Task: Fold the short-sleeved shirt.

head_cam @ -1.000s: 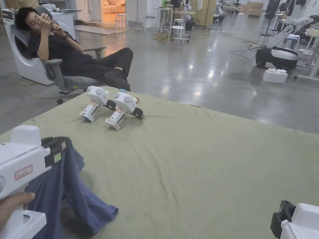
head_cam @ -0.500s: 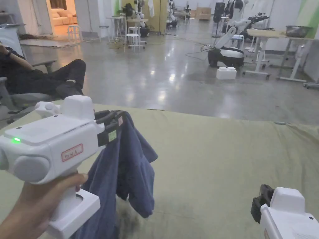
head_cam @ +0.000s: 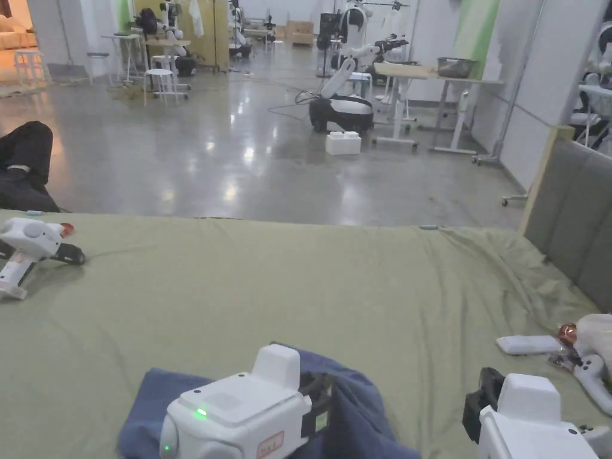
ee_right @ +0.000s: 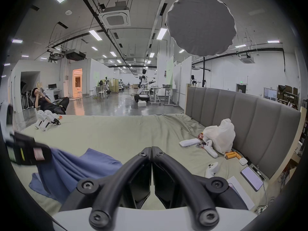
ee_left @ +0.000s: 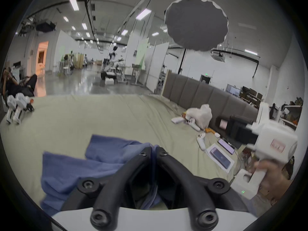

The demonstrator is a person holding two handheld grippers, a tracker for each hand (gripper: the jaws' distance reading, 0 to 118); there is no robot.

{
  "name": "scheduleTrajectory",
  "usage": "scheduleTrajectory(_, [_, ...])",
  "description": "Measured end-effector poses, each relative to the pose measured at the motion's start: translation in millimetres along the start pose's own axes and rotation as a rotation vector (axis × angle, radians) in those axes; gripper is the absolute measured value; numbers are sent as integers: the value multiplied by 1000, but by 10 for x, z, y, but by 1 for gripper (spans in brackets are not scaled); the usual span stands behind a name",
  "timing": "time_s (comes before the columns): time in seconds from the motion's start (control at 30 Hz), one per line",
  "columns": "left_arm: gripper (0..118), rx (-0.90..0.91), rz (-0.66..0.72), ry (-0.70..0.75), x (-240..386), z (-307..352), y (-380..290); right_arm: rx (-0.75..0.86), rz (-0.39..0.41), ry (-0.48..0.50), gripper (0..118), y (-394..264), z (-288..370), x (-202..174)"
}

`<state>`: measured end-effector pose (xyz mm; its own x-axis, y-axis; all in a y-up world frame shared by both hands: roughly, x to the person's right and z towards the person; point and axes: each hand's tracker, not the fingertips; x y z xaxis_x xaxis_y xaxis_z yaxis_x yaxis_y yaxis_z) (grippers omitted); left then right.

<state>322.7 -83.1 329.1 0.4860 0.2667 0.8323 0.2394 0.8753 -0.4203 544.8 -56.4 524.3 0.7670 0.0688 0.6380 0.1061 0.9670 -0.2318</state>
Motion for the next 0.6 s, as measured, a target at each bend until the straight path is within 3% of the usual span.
scheduleTrajectory(0.1, [42, -13, -3, 11, 21, -23, -168, -15, 10, 1, 0, -34, -10, 22])
scheduleTrajectory(0.17, [78, -12, -4, 40, -15, 28, -185, -24, 18, 9, 0, -35, -13, -13])
scheduleTrajectory(0.2, [84, -5, -4, 53, -52, 76, -166, -26, 20, 16, 0, -32, -17, -47])
scheduleTrajectory(0.3, [84, 78, -17, 144, -190, 311, -7, -16, 29, 43, 0, 10, -13, -204])
scheduleTrajectory(0.4, [76, 151, -23, 257, -376, 565, 183, 7, 34, 73, 0, 97, -35, -417])
scheduleTrajectory(0.43, [66, 165, -31, 294, -425, 630, 230, 15, 33, 83, 0, 120, -39, -484])
scheduleTrajectory(0.53, [21, 221, -80, 452, -575, 867, 343, 47, 30, 110, 0, 226, -56, -719])
scheduleTrajectory(0.6, [4, 273, -98, 528, -666, 1031, 379, 77, 22, 120, 0, 285, -66, -858])
